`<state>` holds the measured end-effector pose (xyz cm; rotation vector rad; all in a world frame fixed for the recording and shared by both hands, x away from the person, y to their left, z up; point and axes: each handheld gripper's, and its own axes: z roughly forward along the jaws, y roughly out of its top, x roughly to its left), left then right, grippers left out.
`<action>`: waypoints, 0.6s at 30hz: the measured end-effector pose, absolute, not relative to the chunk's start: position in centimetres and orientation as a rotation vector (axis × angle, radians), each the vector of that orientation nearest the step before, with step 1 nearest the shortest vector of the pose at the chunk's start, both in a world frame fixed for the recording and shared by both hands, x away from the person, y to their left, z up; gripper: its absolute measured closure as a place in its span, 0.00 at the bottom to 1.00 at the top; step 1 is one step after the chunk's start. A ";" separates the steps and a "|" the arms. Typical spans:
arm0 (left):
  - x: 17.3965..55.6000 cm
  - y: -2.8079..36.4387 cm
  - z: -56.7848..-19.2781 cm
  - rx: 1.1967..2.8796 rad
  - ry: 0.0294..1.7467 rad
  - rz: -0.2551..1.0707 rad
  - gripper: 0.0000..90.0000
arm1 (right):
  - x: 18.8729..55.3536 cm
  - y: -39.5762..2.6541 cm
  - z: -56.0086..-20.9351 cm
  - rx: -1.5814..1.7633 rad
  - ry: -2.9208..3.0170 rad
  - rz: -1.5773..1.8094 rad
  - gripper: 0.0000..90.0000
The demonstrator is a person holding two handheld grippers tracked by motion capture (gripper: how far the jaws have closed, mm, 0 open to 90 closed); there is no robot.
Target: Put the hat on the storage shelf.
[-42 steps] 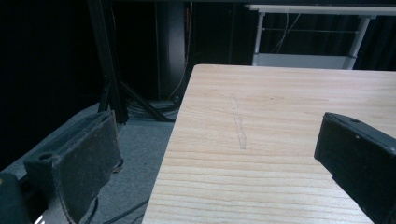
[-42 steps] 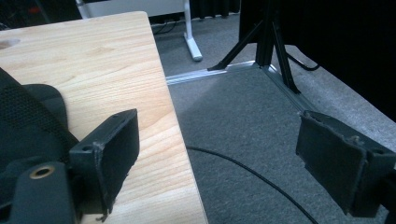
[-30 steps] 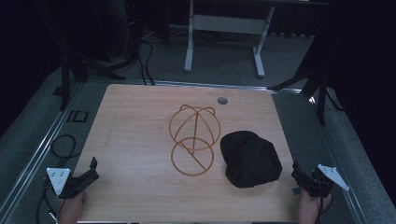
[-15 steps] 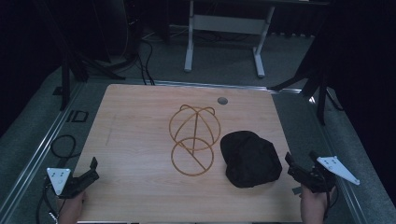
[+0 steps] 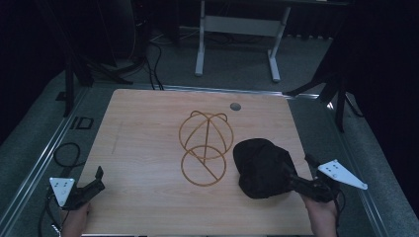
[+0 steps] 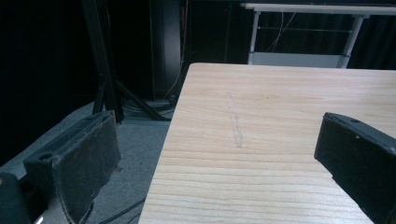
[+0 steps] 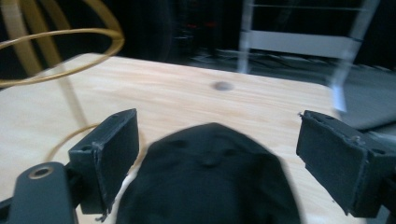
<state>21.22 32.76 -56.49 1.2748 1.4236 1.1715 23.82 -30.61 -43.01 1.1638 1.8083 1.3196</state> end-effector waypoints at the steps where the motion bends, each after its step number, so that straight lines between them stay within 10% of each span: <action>1: 21.2 32.8 -56.5 1.274 1.423 1.172 0.01 | 24.1 -30.0 -43.6 1.149 1.867 1.284 0.14; 18: 21.2 32.7 -56.5 1.283 1.418 1.173 0.01 | 26.4 -29.4 -48.5 1.250 2.021 1.095 0.42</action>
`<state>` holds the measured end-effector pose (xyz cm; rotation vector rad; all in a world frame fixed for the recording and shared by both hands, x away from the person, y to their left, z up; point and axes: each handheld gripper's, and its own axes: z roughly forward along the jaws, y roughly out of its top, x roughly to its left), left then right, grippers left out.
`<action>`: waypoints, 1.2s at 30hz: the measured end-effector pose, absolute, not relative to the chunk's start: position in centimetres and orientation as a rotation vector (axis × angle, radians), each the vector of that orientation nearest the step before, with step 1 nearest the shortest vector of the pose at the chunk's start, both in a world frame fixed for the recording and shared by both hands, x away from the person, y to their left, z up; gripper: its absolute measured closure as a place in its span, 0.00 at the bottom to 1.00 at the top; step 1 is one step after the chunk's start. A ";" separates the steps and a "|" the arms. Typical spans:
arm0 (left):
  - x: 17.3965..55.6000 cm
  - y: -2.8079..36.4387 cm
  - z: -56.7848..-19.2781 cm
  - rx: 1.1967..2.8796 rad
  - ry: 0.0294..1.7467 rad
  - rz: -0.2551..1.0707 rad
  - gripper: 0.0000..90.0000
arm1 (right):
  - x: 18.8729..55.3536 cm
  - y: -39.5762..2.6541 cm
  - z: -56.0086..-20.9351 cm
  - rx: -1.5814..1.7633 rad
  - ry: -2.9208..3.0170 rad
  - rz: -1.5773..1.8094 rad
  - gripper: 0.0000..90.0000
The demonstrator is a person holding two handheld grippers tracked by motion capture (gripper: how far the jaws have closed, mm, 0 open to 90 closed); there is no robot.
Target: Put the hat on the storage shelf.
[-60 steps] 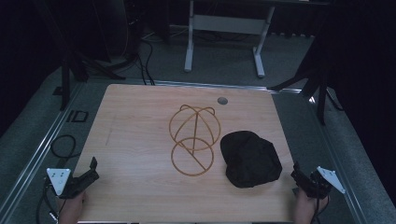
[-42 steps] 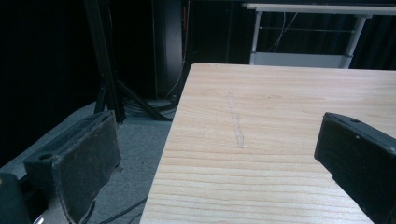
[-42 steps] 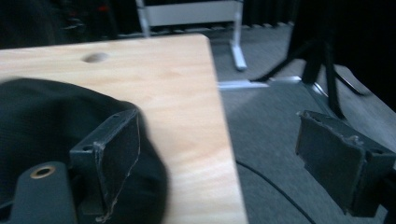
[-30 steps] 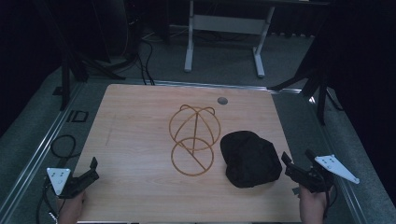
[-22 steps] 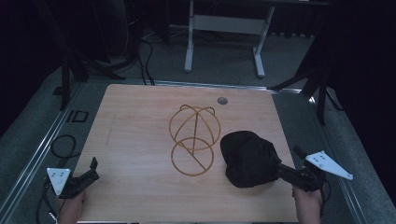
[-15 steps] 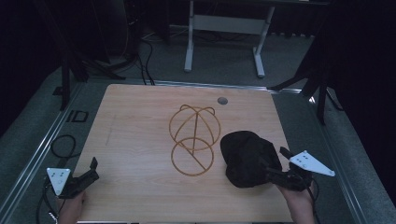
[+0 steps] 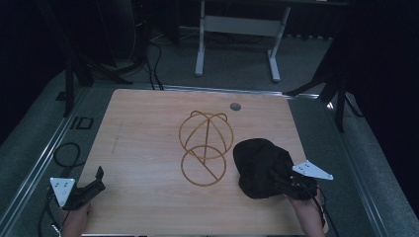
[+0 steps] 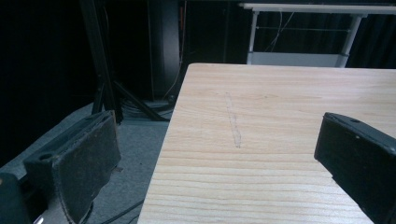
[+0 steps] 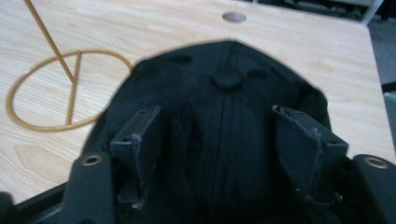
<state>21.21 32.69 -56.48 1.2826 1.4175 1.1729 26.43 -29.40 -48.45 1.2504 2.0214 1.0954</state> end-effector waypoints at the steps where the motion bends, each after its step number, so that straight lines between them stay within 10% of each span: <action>1: 21.2 32.7 -56.5 1.283 1.418 1.173 0.01 | 26.5 -29.4 -48.7 1.258 2.027 1.083 0.44; 17: 21.2 32.7 -56.5 1.285 1.416 1.171 0.01 | 26.9 -29.2 -49.6 1.260 2.010 1.014 0.92; 36: 21.2 32.7 -56.5 1.285 1.416 1.169 0.01 | 26.8 -29.9 -46.6 1.239 1.896 1.083 0.97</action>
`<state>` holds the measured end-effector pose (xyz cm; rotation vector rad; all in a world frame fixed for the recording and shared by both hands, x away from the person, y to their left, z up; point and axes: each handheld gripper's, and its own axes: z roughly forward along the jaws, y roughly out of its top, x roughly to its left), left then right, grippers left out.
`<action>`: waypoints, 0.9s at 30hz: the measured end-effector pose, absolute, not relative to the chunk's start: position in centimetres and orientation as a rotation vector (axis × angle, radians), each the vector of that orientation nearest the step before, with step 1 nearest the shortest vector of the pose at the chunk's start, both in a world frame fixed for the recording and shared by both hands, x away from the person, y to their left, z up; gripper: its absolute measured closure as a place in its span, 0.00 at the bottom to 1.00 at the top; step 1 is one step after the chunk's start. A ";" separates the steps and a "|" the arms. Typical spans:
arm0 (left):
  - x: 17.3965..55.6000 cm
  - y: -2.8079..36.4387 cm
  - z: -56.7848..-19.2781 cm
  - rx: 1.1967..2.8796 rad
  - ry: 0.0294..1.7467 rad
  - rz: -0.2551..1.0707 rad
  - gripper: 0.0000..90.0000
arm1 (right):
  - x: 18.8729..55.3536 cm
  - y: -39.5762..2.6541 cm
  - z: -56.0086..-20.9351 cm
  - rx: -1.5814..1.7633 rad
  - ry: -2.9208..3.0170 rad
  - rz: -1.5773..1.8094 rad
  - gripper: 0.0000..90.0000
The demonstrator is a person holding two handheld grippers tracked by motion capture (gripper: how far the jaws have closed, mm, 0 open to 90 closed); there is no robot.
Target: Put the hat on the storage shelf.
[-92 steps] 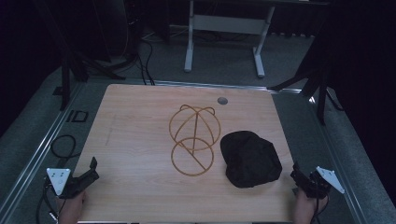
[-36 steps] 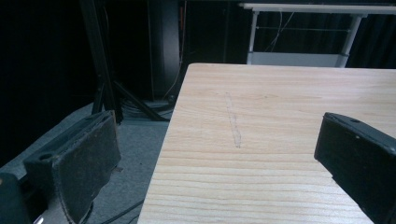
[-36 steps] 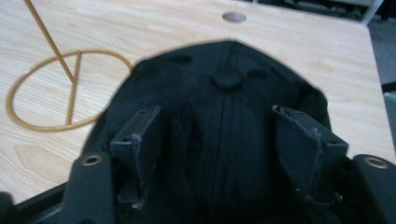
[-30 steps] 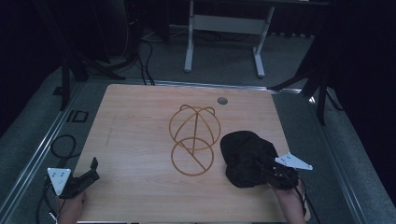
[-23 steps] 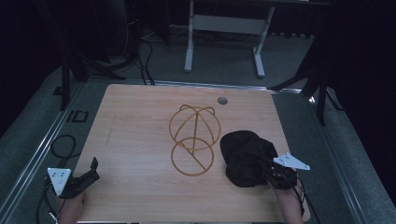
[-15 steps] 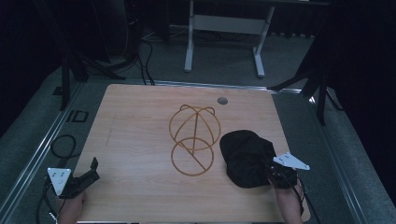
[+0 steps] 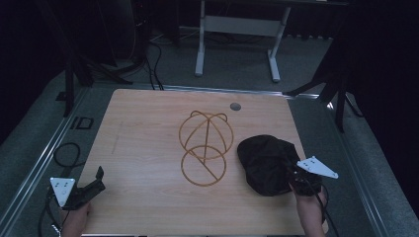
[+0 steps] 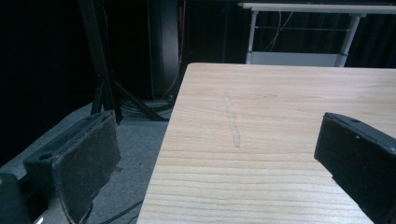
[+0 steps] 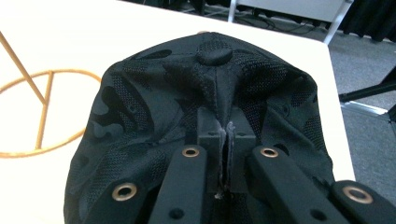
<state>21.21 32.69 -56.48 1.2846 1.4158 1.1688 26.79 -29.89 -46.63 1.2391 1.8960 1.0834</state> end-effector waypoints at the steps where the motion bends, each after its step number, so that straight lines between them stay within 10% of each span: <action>1: 21.2 32.7 -56.5 1.285 1.416 1.169 0.01 | 26.8 -30.0 -46.2 1.237 1.891 1.097 0.97; 27: 21.2 32.7 -56.5 1.285 1.417 1.167 0.01 | 26.7 -31.0 -36.7 1.108 1.751 1.204 0.97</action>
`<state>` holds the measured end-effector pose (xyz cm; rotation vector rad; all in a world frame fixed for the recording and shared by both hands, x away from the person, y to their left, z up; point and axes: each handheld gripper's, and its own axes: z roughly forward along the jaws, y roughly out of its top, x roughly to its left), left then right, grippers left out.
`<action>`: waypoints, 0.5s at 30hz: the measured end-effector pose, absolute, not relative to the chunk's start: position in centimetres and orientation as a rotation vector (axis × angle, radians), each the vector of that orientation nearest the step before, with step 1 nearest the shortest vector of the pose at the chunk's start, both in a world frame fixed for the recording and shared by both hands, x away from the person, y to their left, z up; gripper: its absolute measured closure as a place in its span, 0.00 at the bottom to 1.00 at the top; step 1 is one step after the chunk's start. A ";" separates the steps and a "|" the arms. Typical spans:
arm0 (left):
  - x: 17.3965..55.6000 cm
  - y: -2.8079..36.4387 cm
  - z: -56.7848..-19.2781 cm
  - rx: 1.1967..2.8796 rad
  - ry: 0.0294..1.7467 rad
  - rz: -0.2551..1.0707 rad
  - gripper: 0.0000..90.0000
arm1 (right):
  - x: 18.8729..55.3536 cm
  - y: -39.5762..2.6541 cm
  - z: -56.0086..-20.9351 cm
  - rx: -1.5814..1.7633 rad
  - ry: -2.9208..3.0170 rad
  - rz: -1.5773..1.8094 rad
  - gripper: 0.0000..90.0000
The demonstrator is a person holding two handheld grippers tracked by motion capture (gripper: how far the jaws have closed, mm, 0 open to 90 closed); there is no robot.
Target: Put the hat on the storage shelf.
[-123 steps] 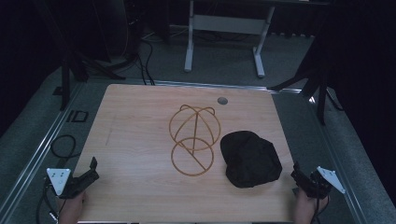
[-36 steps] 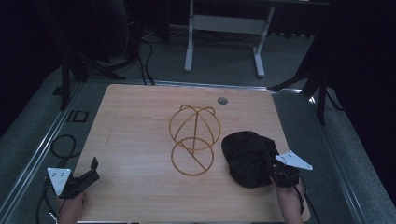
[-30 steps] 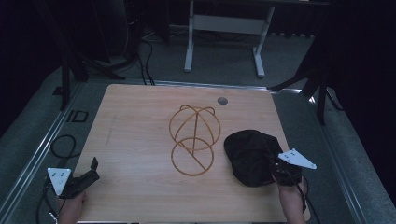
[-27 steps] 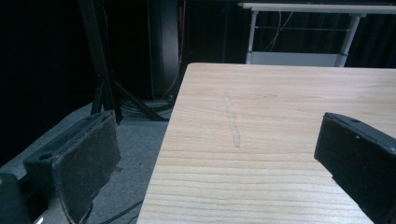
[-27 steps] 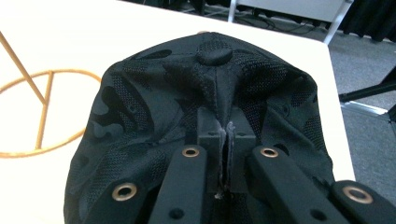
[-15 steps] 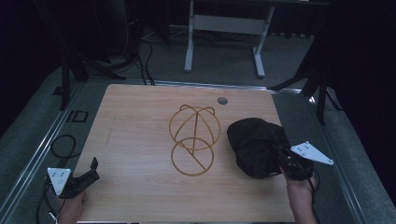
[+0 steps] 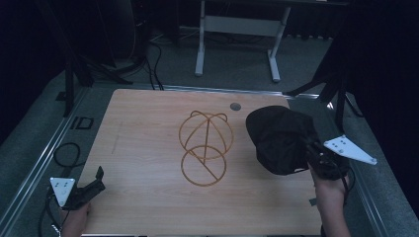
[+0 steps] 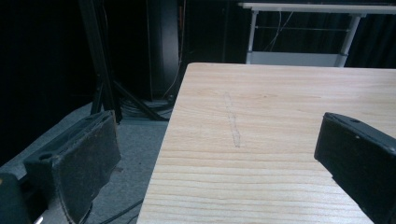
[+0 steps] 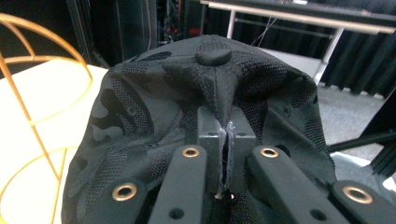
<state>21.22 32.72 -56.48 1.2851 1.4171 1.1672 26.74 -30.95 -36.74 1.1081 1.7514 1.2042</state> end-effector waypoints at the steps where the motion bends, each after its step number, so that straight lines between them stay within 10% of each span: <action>1: 21.2 32.7 -56.5 1.284 1.417 1.167 0.01 | 26.8 -30.9 -35.8 1.095 1.739 1.212 0.97; 15: 21.2 32.7 -56.5 1.285 1.418 1.167 0.01 | 27.1 -30.1 -30.3 1.013 1.680 1.282 0.97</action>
